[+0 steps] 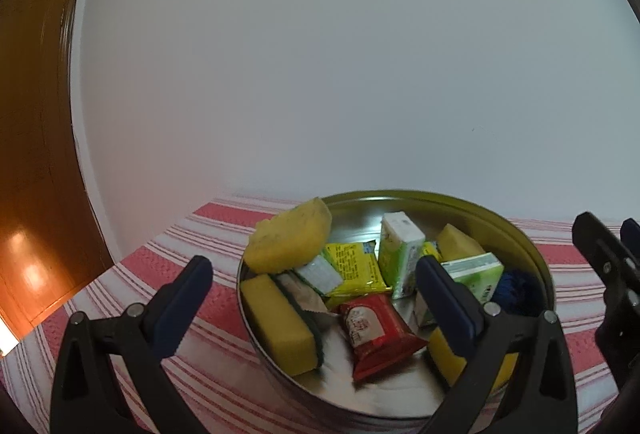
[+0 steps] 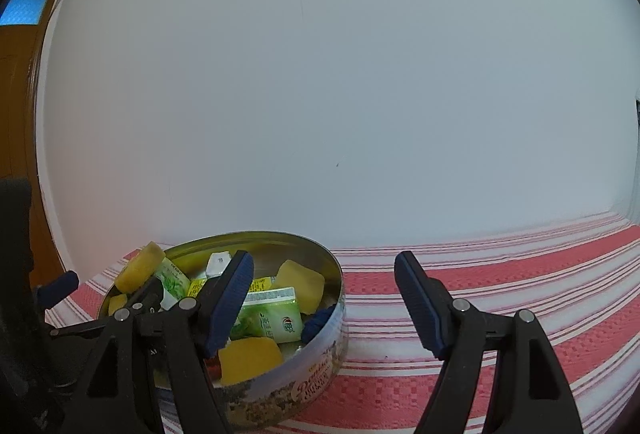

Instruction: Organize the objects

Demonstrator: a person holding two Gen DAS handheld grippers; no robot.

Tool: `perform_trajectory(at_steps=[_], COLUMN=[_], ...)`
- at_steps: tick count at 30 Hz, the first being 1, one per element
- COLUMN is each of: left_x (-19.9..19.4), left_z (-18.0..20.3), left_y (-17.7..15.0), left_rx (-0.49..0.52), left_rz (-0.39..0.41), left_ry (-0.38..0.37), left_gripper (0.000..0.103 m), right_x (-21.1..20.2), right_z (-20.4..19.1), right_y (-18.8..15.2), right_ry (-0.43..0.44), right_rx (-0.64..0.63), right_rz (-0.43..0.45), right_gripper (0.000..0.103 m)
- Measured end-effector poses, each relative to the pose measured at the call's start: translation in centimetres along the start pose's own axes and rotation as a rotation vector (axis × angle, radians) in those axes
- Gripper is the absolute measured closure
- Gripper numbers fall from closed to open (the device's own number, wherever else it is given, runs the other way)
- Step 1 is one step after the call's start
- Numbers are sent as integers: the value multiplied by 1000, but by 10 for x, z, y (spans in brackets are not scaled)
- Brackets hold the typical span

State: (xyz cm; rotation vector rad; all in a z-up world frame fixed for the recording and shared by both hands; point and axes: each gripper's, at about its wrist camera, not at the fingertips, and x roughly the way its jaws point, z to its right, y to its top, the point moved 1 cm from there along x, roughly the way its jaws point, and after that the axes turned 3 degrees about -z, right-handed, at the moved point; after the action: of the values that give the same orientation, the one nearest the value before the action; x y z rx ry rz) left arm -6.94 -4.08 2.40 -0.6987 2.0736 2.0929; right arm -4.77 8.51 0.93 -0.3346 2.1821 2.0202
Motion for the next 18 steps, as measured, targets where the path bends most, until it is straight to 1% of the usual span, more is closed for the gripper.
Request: perform_trajectory(at_steps=[7, 8, 13, 18], left_x=[-10, -13, -21, -25], left_z=[0, 0, 2, 1], left_y=[-3, -3, -4, -6], left_rx=[-8, -9, -9, -13], left_rz=[8, 9, 17, 27], left_ry=[-12, -13, -20, -19], left_gripper=[0, 0, 0, 0], right_x=[-1, 6, 6, 6], right_z=[-3, -12, -16, -20], right_y=[-4, -7, -10, -13], right_ry=[0, 2, 0, 15], right_rx=[-7, -11, -15, -6], right_rz=[9, 12, 24, 48], right_gripper=[28, 28, 28, 28])
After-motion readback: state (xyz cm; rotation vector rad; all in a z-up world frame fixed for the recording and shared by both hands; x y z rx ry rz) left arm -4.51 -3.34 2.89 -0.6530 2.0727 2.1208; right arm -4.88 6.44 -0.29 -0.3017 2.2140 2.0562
